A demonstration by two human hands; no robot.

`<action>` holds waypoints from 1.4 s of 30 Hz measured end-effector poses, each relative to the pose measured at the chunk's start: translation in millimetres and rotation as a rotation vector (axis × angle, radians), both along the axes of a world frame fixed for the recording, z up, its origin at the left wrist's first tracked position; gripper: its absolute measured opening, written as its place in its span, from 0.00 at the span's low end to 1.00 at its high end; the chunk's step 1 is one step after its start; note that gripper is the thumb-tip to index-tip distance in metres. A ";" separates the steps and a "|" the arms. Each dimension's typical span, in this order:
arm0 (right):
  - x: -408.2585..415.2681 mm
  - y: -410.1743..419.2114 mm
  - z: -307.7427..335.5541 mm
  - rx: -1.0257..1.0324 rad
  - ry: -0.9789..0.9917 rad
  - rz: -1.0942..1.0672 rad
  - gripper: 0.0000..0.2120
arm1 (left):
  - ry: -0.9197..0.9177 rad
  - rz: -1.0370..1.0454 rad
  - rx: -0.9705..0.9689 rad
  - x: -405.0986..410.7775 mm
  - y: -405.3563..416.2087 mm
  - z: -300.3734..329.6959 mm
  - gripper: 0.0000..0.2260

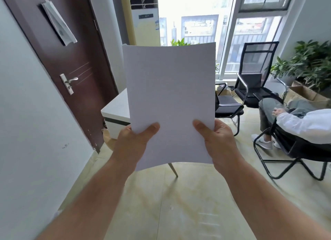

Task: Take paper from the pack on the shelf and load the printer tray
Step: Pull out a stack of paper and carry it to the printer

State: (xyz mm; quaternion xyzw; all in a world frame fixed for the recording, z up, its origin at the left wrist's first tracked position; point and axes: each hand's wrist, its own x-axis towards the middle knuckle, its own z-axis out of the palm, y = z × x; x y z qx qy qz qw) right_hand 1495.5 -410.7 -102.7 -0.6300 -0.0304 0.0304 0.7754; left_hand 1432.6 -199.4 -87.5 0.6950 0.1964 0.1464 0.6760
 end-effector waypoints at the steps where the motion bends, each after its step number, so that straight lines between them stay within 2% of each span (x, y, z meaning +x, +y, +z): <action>1: 13.9 1.6 -0.2 0.004 0.001 -0.001 0.02 | -0.002 -0.011 -0.002 14.9 2.0 0.1 0.20; 3: 41.8 3.3 -0.3 0.007 0.001 0.002 0.03 | -0.010 -0.023 -0.004 42.8 3.9 0.6 0.21; 8: 120.5 -1.9 -6.9 0.011 -0.002 0.012 0.07 | -0.010 -0.023 0.017 115.6 -2.4 -1.4 0.13; 18: 287.1 -20.3 -16.1 -0.012 0.027 0.142 0.09 | 0.047 0.067 0.006 248.3 -35.1 1.4 0.10; 21: 328.5 -11.2 -21.2 -0.020 0.040 0.175 0.09 | 0.092 0.104 0.007 282.4 -31.0 -2.8 0.12; 28: 428.3 39.3 -40.8 -0.070 0.066 0.248 0.09 | 0.122 0.205 0.018 364.7 9.3 -21.0 0.14; 33: 492.8 87.6 -48.7 -0.112 0.068 0.328 0.08 | 0.123 0.264 -0.023 417.9 49.7 -37.9 0.12; 37: 530.0 117.6 -48.7 -0.130 0.091 0.410 0.08 | 0.138 0.319 -0.058 443.6 71.4 -44.3 0.13; 42: 564.1 153.4 -52.0 -0.176 0.088 0.518 0.05 | 0.124 0.425 -0.098 460.1 88.1 -45.4 0.10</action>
